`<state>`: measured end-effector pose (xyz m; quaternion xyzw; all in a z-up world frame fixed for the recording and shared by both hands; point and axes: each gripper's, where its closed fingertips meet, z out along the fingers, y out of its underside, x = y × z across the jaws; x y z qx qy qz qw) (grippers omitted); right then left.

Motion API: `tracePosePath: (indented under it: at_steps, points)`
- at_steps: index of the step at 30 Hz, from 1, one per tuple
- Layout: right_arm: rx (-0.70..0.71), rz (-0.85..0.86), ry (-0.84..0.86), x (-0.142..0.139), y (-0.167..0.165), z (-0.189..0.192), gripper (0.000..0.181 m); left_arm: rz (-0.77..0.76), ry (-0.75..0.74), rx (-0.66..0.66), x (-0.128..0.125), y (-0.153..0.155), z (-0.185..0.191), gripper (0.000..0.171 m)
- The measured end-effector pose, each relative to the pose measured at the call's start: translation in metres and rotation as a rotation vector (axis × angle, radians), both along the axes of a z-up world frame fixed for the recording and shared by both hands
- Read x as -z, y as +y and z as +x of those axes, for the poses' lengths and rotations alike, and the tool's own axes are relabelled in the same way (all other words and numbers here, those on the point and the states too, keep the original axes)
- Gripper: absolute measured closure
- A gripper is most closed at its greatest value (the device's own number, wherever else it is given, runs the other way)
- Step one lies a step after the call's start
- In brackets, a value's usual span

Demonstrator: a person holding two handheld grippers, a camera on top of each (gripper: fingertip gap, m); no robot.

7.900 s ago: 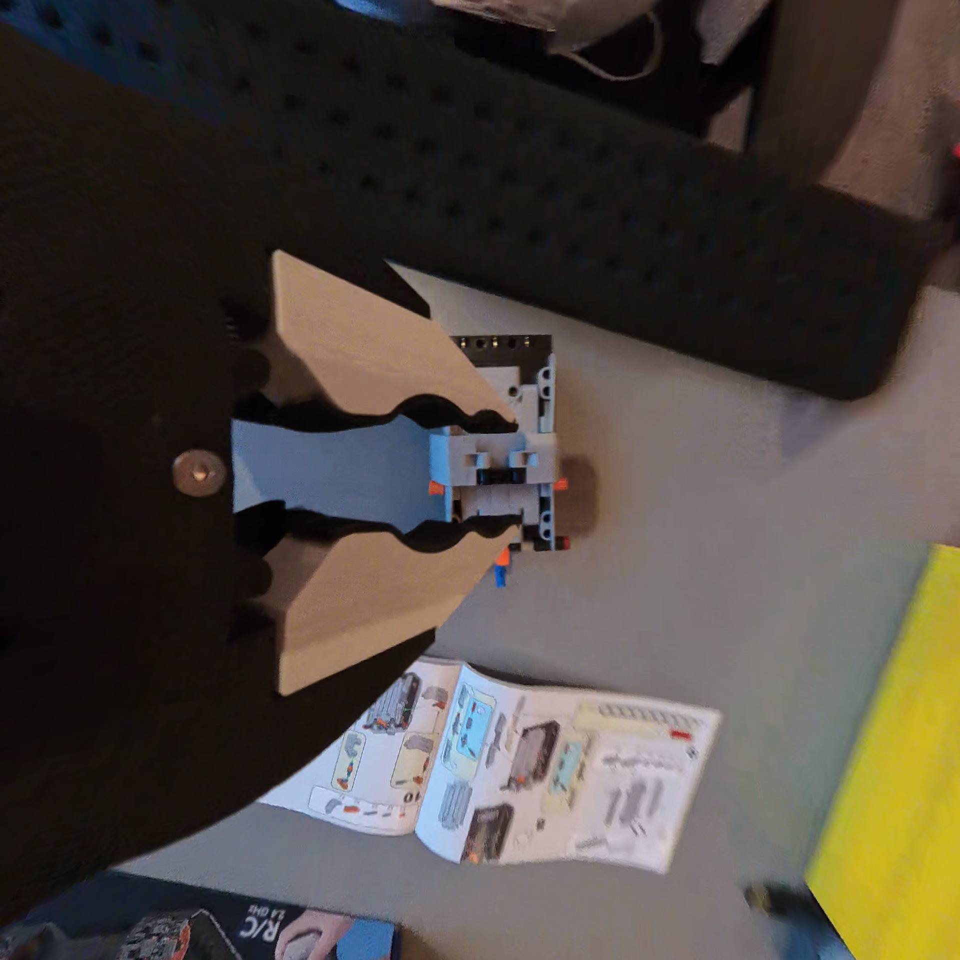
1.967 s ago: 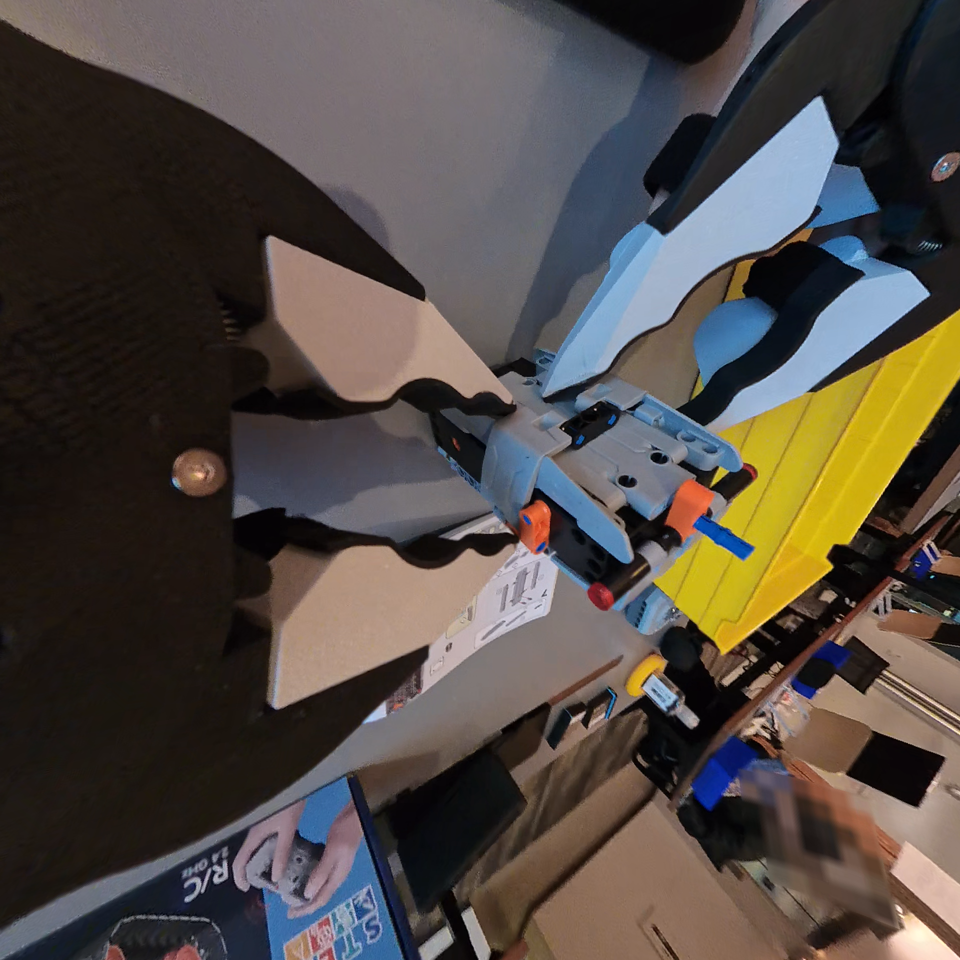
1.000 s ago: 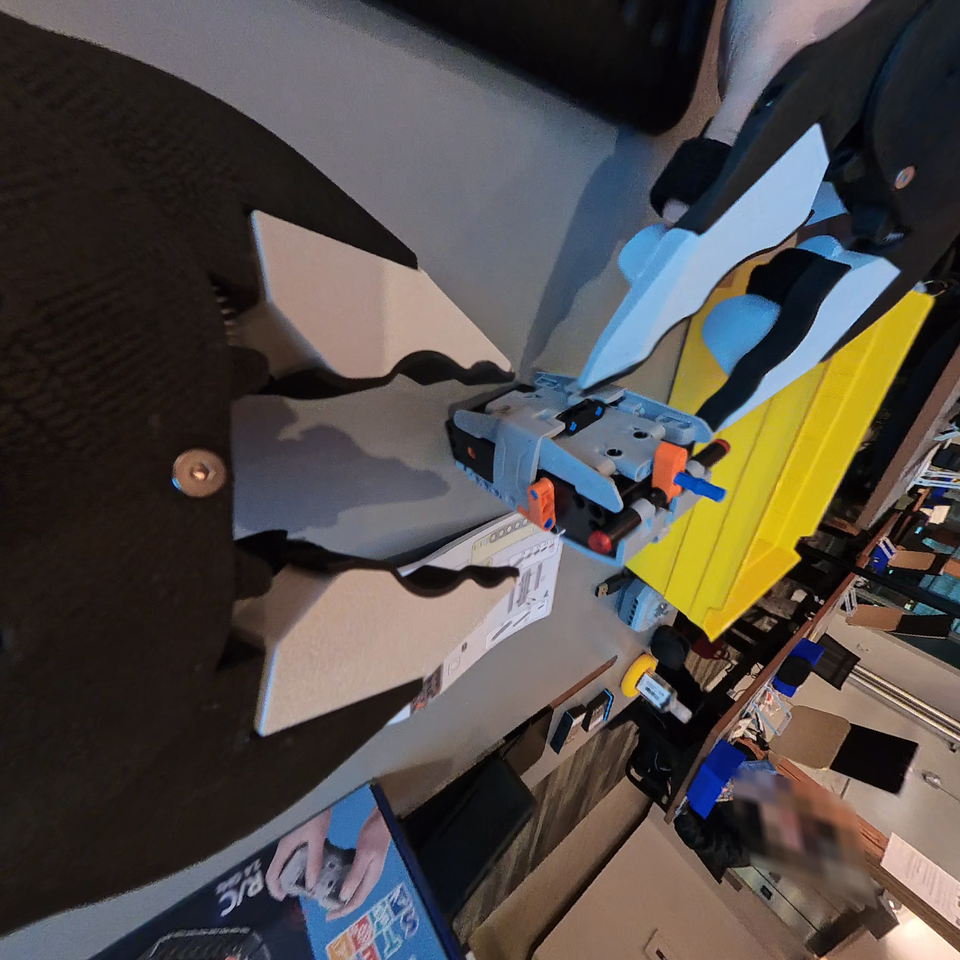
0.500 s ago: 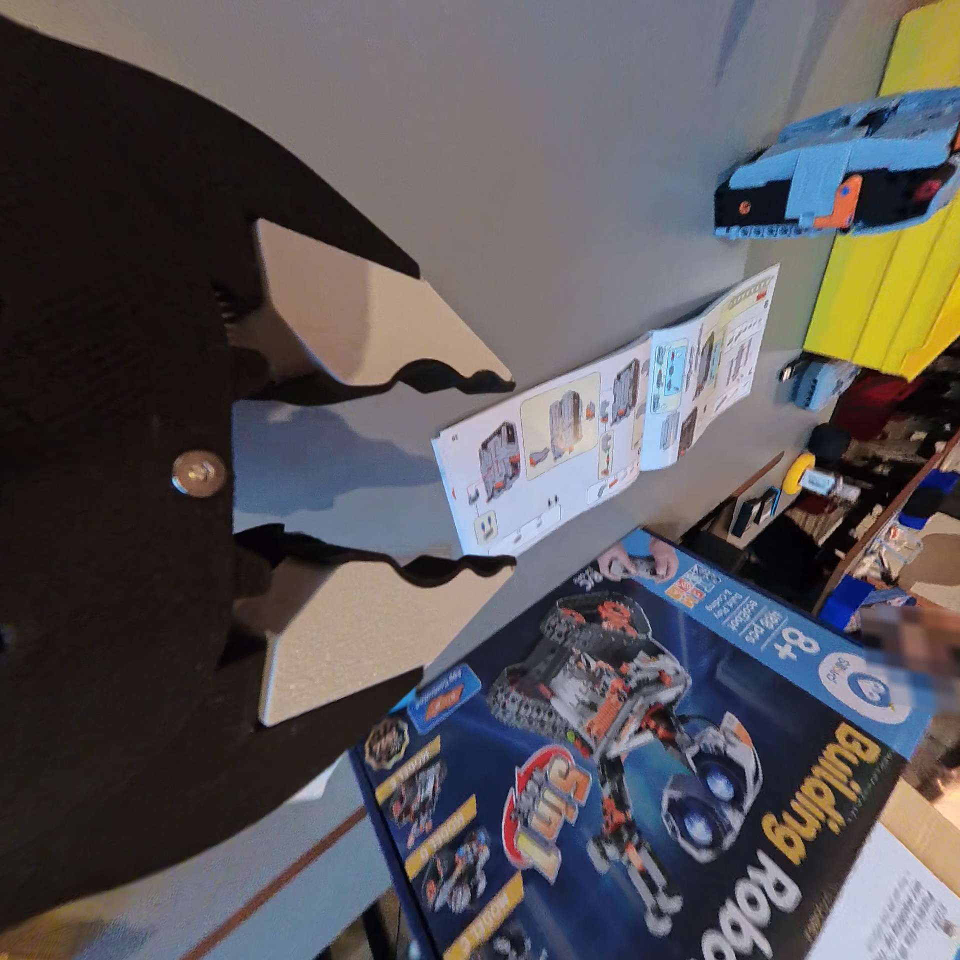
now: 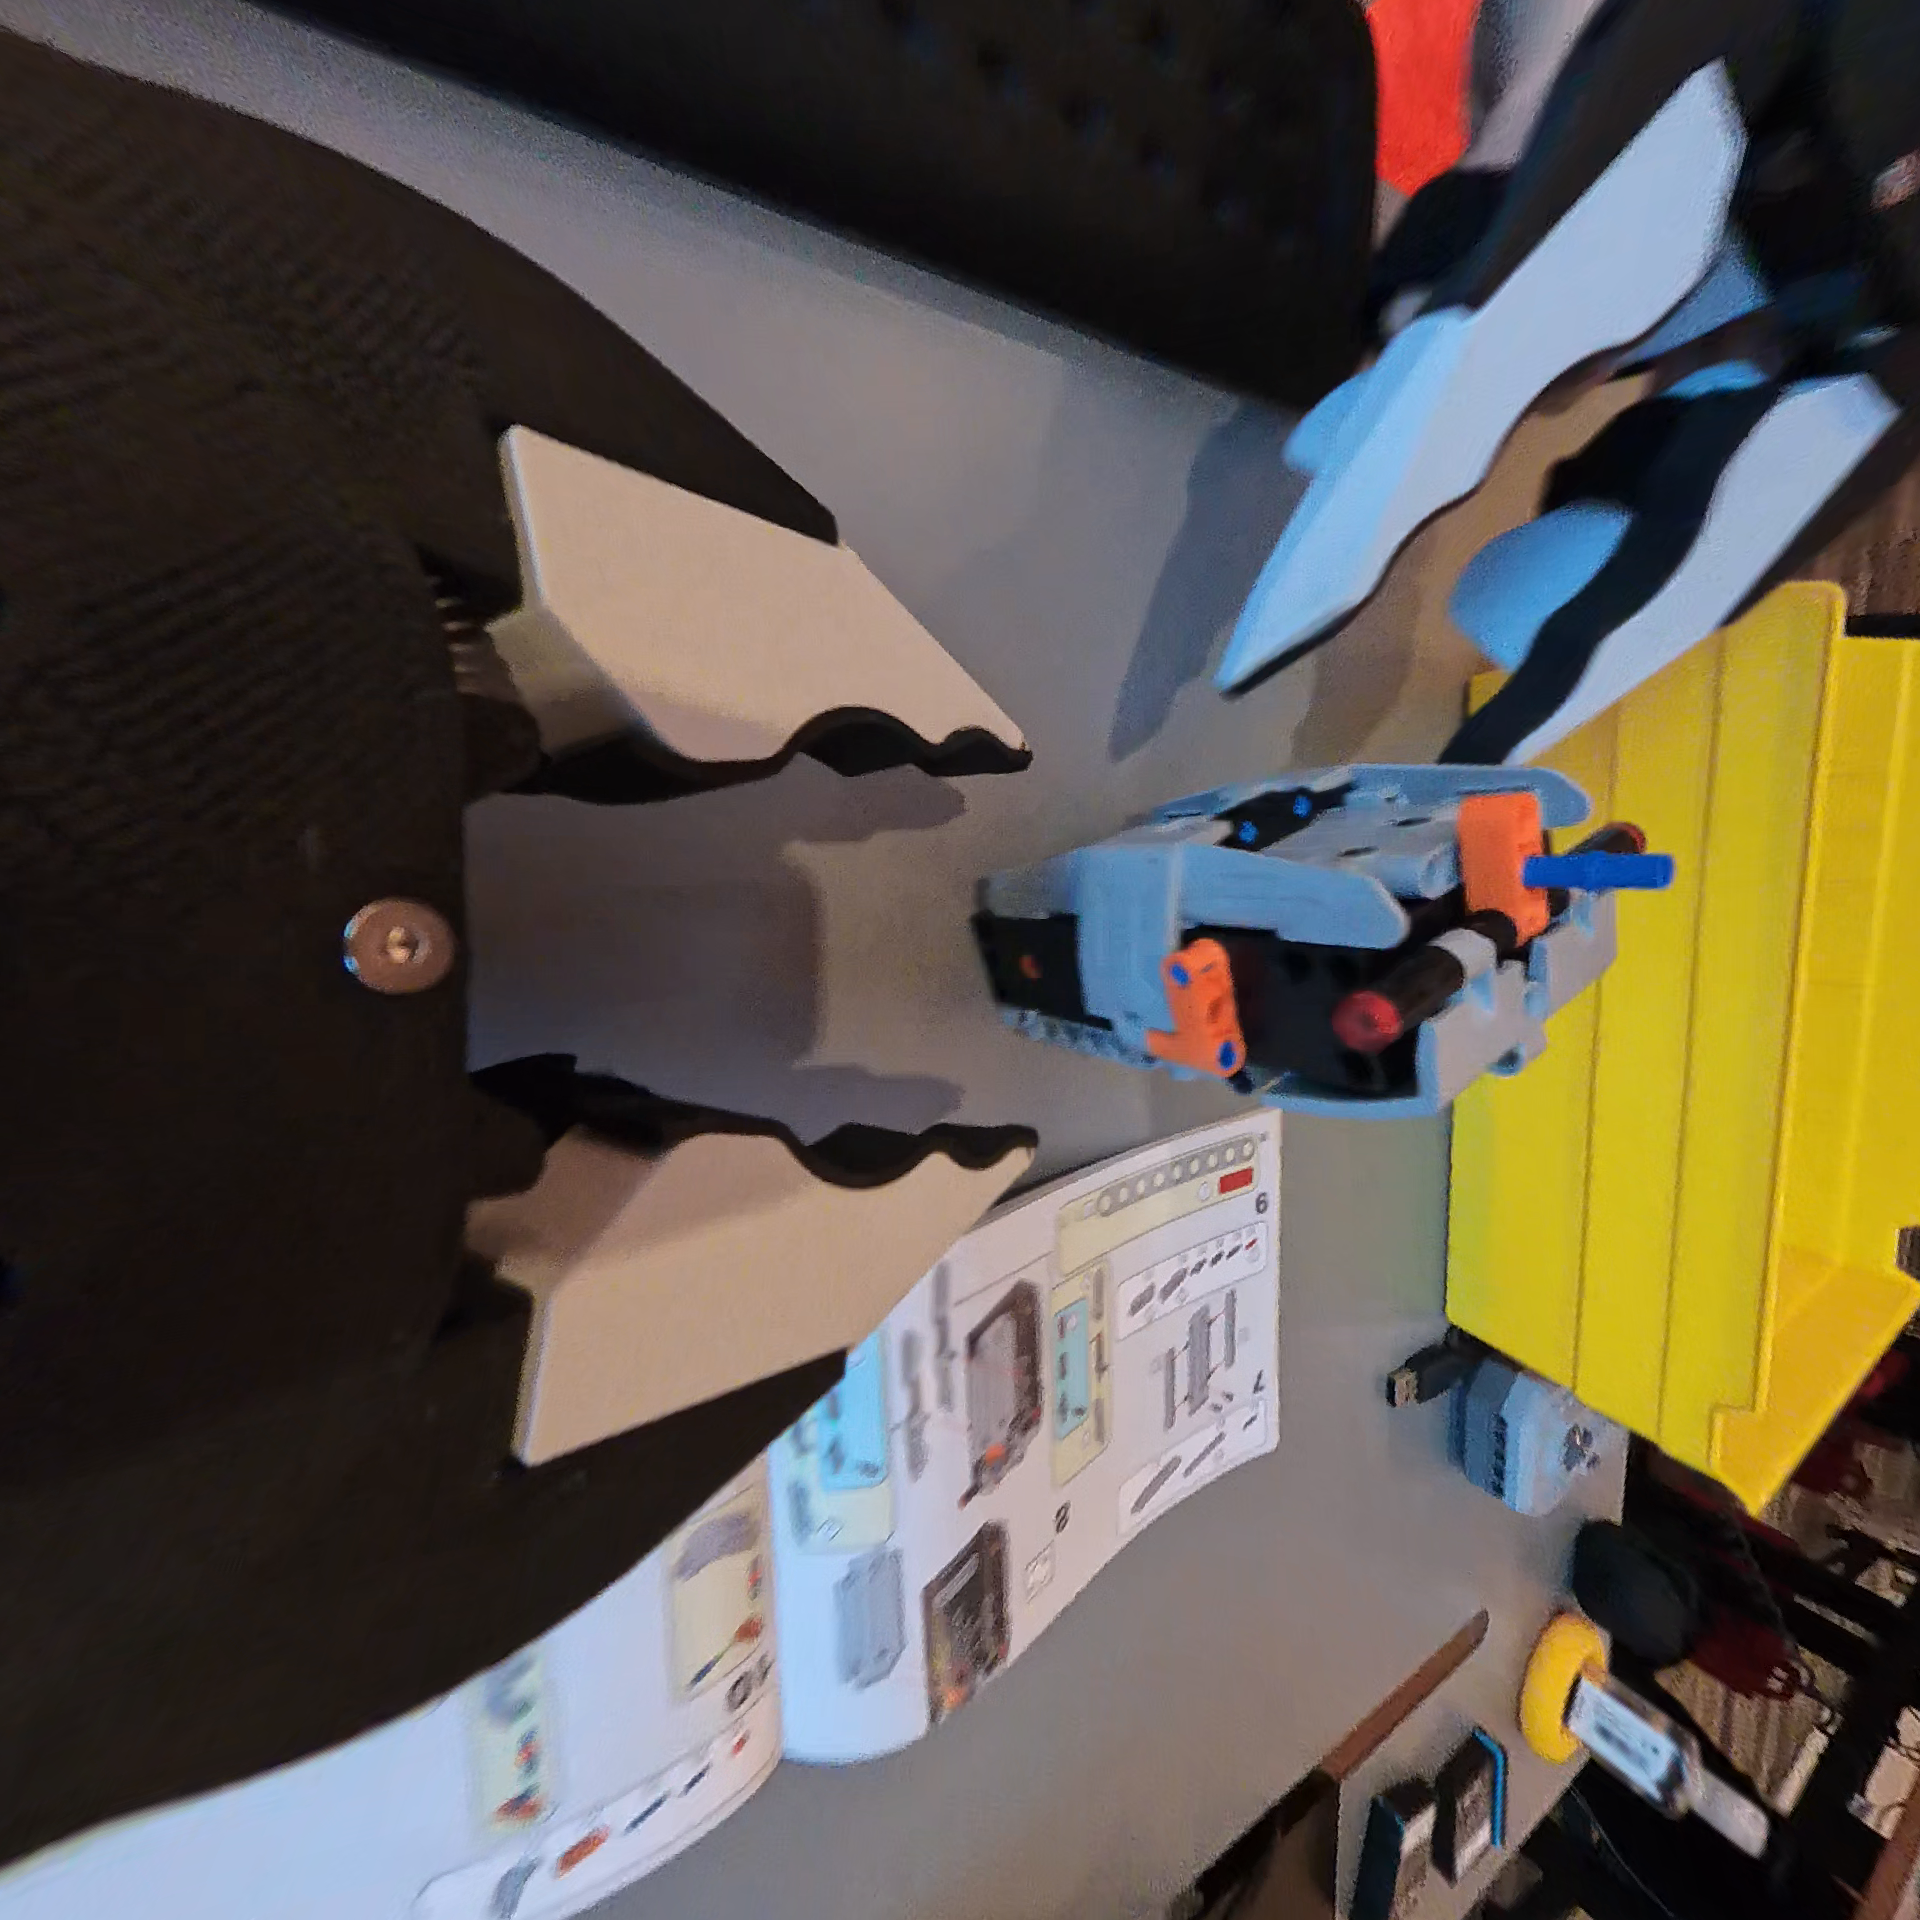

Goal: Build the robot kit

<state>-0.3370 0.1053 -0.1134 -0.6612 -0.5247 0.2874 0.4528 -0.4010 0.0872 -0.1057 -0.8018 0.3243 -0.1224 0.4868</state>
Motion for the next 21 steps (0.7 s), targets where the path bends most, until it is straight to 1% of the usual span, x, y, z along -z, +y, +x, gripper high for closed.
tracePosePath:
  at_steps: [2, 3, 4, 6, 7, 9, 11, 13, 17, 19, 21]
  points:
    - [0.026, -0.045, 0.025, 0.001, 0.004, -0.013, 0.123, -0.031, -0.081, 0.002, 0.004, 0.009, 0.008, 0.116]
    - [0.033, -0.062, 0.036, 0.000, 0.004, -0.016, 0.131, -0.043, -0.099, -0.007, 0.006, 0.014, 0.009, 0.119]
    - [0.035, -0.071, 0.040, 0.000, 0.004, -0.019, 0.136, -0.047, -0.104, -0.008, 0.008, 0.018, 0.009, 0.118]
    - [0.048, -0.064, 0.048, -0.002, 0.005, -0.023, 0.138, -0.048, -0.104, 0.022, 0.010, 0.021, 0.013, 0.120]
    - [0.056, -0.061, 0.045, -0.002, 0.006, -0.024, 0.139, -0.047, -0.099, 0.030, 0.011, 0.022, 0.014, 0.126]
    - [0.059, -0.065, 0.056, -0.002, 0.007, -0.029, 0.139, -0.030, -0.057, 0.009, 0.013, 0.024, 0.009, 0.127]
    - [0.026, -0.074, 0.059, -0.001, 0.006, -0.042, 0.139, -0.032, -0.030, -0.055, 0.013, 0.021, -0.004, 0.127]
    - [-0.034, -0.075, 0.052, -0.001, 0.005, -0.063, 0.138, -0.028, -0.009, -0.155, 0.013, 0.017, -0.024, 0.128]
    - [-0.174, -0.051, 0.018, 0.000, 0.004, -0.106, 0.137, 0.019, 0.113, -0.346, 0.016, 0.012, -0.067, 0.129]
    - [-0.197, -0.058, 0.007, 0.001, 0.009, -0.120, 0.137, 0.023, 0.129, -0.401, 0.016, 0.012, -0.078, 0.131]
    - [-0.205, -0.075, 0.010, 0.001, 0.011, -0.127, 0.136, 0.033, 0.132, -0.430, 0.017, 0.014, -0.084, 0.131]
